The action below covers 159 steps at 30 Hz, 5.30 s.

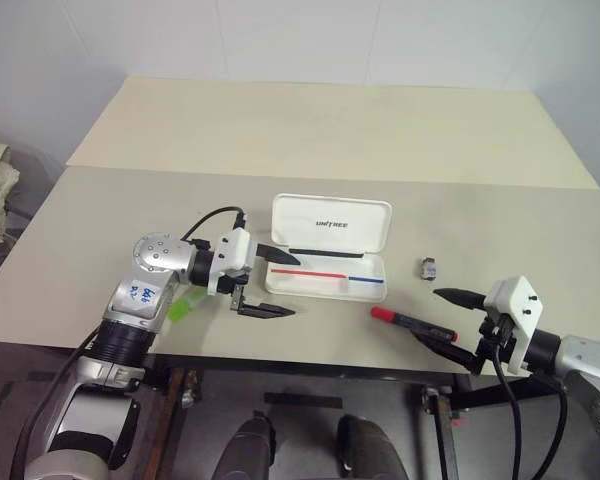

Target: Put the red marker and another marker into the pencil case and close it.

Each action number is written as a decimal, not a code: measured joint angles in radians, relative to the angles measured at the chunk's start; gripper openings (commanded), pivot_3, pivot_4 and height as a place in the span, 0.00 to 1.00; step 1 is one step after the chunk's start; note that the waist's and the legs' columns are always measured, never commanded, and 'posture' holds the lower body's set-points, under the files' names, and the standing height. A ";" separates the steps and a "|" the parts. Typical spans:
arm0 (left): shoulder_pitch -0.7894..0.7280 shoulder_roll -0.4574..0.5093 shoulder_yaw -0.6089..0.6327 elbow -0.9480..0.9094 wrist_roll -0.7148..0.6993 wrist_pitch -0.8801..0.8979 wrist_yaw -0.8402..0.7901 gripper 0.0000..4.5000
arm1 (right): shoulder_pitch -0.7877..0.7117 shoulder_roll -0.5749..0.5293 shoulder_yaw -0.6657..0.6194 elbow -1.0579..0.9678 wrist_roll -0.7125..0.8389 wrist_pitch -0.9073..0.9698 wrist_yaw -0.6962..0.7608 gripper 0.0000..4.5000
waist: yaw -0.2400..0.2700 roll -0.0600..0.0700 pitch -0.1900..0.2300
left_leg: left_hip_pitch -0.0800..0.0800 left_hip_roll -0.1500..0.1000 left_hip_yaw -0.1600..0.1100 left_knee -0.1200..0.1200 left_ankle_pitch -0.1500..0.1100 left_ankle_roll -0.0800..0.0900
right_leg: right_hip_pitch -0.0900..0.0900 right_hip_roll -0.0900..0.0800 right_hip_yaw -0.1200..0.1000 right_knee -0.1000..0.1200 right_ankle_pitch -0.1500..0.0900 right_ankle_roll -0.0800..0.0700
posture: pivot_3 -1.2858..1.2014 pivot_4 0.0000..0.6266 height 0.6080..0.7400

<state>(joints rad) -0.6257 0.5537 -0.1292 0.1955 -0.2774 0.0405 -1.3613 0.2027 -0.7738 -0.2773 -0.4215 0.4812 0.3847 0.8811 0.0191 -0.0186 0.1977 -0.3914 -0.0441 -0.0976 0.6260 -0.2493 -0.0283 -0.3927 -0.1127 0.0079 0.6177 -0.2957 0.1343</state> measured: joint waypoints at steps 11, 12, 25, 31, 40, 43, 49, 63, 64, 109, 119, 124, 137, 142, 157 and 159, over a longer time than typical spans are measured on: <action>-0.013 0.122 0.064 -0.005 -0.040 0.013 -0.052 1.00 | -0.053 0.042 0.093 0.160 -0.088 -0.109 0.023 0.91 | -0.001 0.000 0.000 | 0.000 0.001 0.000 0.000 0.000 -0.001 | 0.000 0.000 0.000 0.000 0.000 -0.001 | 0.52 0.24 1.00; -0.013 0.129 0.072 -0.004 -0.041 0.014 -0.053 1.00 | -0.061 0.042 0.103 0.167 -0.095 -0.116 0.026 0.85 | -0.001 0.000 0.000 | 0.000 0.001 0.000 0.000 0.000 -0.001 | 0.000 0.001 0.000 0.000 0.000 -0.001 | 0.52 0.24 1.00; -0.015 0.143 0.081 0.000 -0.041 0.024 -0.030 1.00 | -0.115 0.041 0.164 0.191 -0.152 -0.151 0.050 0.13 | 0.002 0.000 0.000 | 0.000 0.001 0.000 0.000 -0.001 -0.002 | 0.000 0.001 0.000 0.000 0.000 -0.001 | 0.52 0.24 1.00; -0.015 0.140 0.081 -0.003 -0.041 0.024 -0.019 1.00 | -0.100 -0.002 0.143 0.135 -0.149 -0.132 0.056 0.13 | 0.002 0.001 0.000 | 0.000 0.001 0.000 0.000 -0.001 -0.002 | 0.000 0.001 0.000 0.000 0.000 -0.001 | 0.52 0.24 1.00; -0.016 0.130 0.081 0.007 -0.041 0.011 -0.006 1.00 | -0.079 -0.192 -0.010 -0.012 -0.052 -0.059 0.182 0.13 | 0.000 0.001 0.001 | 0.000 0.003 0.001 0.002 -0.002 -0.001 | 0.000 0.002 0.000 0.000 0.000 -0.001 | 0.52 0.24 1.00; -0.016 0.124 0.082 0.010 -0.040 0.005 0.001 1.00 | -0.218 -0.188 0.015 0.000 -0.040 -0.051 0.174 0.13 | -0.005 0.001 0.002 | 0.000 0.003 0.001 0.002 -0.002 -0.002 | 0.000 0.002 0.000 0.000 0.000 -0.002 | 0.52 0.24 1.00; -0.007 0.120 0.084 0.013 -0.037 -0.005 0.012 1.00 | -0.485 -0.119 0.180 0.128 -0.098 -0.074 0.162 0.13 | -0.010 0.000 0.002 | -0.001 0.003 0.000 0.001 -0.002 -0.003 | -0.001 0.002 0.000 -0.001 0.000 -0.002 | 0.52 0.24 1.00; 0.034 0.135 0.095 0.001 -0.035 -0.008 0.034 1.00 | -0.934 0.143 0.453 0.667 -0.315 -0.383 0.258 0.13 | -0.031 0.002 0.003 | -0.001 0.003 0.002 0.001 -0.003 -0.003 | -0.003 0.003 0.001 0.001 0.000 -0.002 | 0.52 0.24 1.00; 0.040 0.136 0.097 -0.003 -0.035 -0.008 0.038 1.00 | -0.973 0.163 0.463 0.709 -0.326 -0.407 0.264 0.13 | -0.036 0.002 0.003 | -0.001 0.003 0.002 0.001 -0.003 -0.004 | -0.003 0.003 0.001 0.002 0.000 -0.002 | 0.52 0.24 1.00; 0.140 0.167 0.132 -0.111 -0.036 0.029 0.139 1.00 | -1.035 0.394 0.554 1.088 -0.545 -0.847 0.193 0.77 | -0.049 0.003 0.003 | 0.002 0.008 0.000 -0.004 0.000 -0.013 | -0.007 0.010 0.004 0.009 -0.002 -0.007 | 0.52 0.24 1.00; 0.150 0.169 0.146 -0.110 -0.036 0.029 0.139 1.00 | -0.949 0.384 0.524 0.823 -0.367 -0.638 0.278 0.99 | -0.047 0.003 0.003 | 0.001 0.009 -0.001 -0.005 0.000 -0.013 | -0.008 0.011 0.004 0.009 -0.002 -0.007 | 0.52 0.24 1.00; 0.181 0.187 0.165 -0.112 -0.036 0.029 0.144 1.00 | -0.830 0.311 0.479 0.542 -0.246 -0.415 0.284 0.99 | -0.045 0.003 0.003 | 0.001 0.009 -0.001 -0.005 -0.001 -0.013 | -0.008 0.011 0.004 0.009 -0.003 -0.008 | 0.52 0.24 1.00; 0.552 0.245 0.451 -0.195 -0.063 0.159 0.355 1.00 | -0.478 0.038 0.283 0.083 -0.055 -0.077 0.222 0.99 | -0.045 0.003 0.003 | 0.002 0.012 0.000 -0.007 -0.003 -0.011 | -0.009 0.010 0.004 0.005 -0.003 -0.009 | 0.52 0.24 1.00; 0.667 0.211 0.462 -0.245 -0.062 0.211 0.430 1.00 | -0.452 0.005 0.264 0.061 -0.046 -0.079 0.236 0.99 | -0.038 0.002 0.003 | 0.001 0.013 0.001 -0.006 -0.003 -0.010 | -0.007 0.009 0.003 0.004 -0.003 -0.009 | 0.52 0.24 1.00; 0.692 0.132 0.404 -0.218 -0.033 0.155 0.511 0.46 | -0.512 -0.043 0.211 -0.005 0.021 -0.022 0.217 1.00 | -0.003 0.006 0.001 | 0.005 0.013 0.001 -0.006 -0.001 -0.011 | -0.002 0.007 0.000 0.000 -0.005 -0.018 | 0.52 0.24 1.00; 0.685 0.132 0.401 -0.215 -0.033 0.156 0.512 0.38 | -0.514 -0.043 0.211 -0.008 0.024 -0.015 0.213 1.00 | 0.001 0.006 0.001 | 0.005 0.014 0.001 -0.006 0.001 -0.011 | -0.001 0.008 0.000 -0.002 -0.008 -0.029 | 0.52 0.24 1.00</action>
<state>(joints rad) 0.0596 0.6854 0.2715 -0.0195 -0.3108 0.1964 -0.8491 -0.3112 -0.8165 -0.0665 -0.4294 0.5057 0.3699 1.0942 0.0201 -0.0125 0.1986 -0.3867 -0.0301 -0.0966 0.6201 -0.2480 -0.0388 -0.3936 -0.1049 0.0077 0.6159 -0.3034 0.1058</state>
